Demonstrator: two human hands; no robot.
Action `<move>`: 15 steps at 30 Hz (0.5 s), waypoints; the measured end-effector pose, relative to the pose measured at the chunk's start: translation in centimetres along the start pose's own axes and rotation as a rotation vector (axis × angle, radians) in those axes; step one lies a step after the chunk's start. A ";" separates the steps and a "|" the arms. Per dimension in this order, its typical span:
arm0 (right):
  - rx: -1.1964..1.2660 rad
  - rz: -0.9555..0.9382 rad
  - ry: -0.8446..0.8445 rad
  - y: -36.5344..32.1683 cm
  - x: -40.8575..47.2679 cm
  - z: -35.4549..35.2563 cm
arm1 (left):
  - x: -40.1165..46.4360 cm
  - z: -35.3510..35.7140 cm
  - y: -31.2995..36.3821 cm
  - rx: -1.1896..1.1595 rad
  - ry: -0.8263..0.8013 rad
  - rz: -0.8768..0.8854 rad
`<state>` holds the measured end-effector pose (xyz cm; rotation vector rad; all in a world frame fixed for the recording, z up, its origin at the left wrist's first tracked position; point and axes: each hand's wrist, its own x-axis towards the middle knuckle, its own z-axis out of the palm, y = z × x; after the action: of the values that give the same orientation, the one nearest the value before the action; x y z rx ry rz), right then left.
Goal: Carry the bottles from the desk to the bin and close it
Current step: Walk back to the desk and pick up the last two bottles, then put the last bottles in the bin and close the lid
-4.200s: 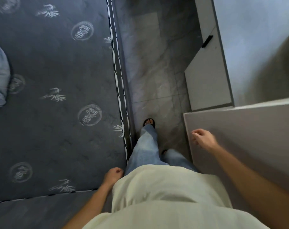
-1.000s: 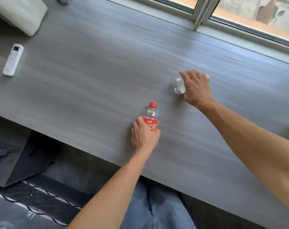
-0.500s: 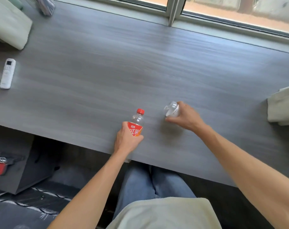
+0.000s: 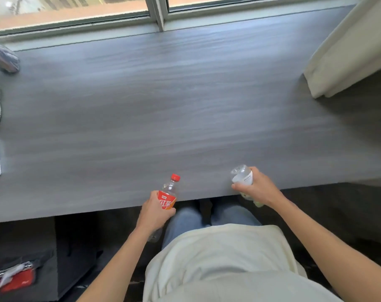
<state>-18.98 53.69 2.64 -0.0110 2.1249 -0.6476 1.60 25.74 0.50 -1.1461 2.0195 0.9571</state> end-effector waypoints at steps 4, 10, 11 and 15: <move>0.150 0.140 0.120 2.7 -3.3 1.7 | 1.2 -0.6 0.2 0.157 -0.092 0.098; 0.289 0.390 0.180 9.9 -8.8 7.3 | 3.0 0.2 3.6 0.344 -0.208 0.296; 0.331 0.451 0.187 11.2 -9.9 8.5 | 3.2 0.7 4.4 0.394 -0.234 0.330; 0.522 0.615 0.261 16.7 -14.7 12.7 | 3.0 3.8 8.6 0.560 -0.343 0.444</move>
<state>3.42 65.97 0.32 1.0168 1.9771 -0.8274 -6.73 30.70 -1.49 -0.2222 2.0887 0.6548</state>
